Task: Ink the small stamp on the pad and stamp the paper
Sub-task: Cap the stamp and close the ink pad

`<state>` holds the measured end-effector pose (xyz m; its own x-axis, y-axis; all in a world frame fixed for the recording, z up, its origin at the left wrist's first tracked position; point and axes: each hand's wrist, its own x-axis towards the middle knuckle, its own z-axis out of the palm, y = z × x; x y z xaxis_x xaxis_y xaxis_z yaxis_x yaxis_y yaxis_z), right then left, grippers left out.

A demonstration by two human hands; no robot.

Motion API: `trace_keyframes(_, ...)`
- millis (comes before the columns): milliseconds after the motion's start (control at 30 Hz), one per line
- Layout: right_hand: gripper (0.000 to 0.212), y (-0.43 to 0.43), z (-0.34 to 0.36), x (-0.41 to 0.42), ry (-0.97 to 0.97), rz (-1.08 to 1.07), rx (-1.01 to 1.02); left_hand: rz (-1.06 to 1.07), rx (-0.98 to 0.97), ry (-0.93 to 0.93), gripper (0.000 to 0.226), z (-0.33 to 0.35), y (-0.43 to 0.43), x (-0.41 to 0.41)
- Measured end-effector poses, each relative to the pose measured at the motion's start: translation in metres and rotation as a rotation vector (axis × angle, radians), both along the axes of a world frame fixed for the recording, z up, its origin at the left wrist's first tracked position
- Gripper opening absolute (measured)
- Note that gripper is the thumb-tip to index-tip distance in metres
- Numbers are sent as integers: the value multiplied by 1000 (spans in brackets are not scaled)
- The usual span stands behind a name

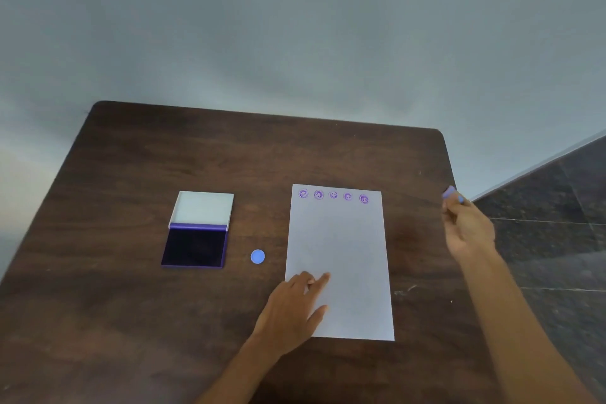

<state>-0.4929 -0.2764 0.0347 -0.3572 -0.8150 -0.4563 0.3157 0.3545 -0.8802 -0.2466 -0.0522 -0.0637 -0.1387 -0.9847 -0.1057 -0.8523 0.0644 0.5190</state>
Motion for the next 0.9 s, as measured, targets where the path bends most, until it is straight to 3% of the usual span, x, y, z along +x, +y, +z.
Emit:
trace_keyframes(100,5,39,2,6,-19,85,30,17,26,37,55,16,8,15)
trace_keyframes(167,10,66,1,22,-20,166,36,71,18,81,50,24,19,32)
trace_keyframes(333,20,125,-5,84,200,428,104,365,26,238,38,31,48,76)
trace_keyframes(500,15,163,-17,150,410,642,23,589,52,340,43,24,51,96)
trace_keyframes(667,20,173,-32,199,809,820,-188,598,119,376,50,16,45,101)
trace_keyframes(900,24,165,-53,236,940,1015,-208,517,152,332,52,10,33,108)
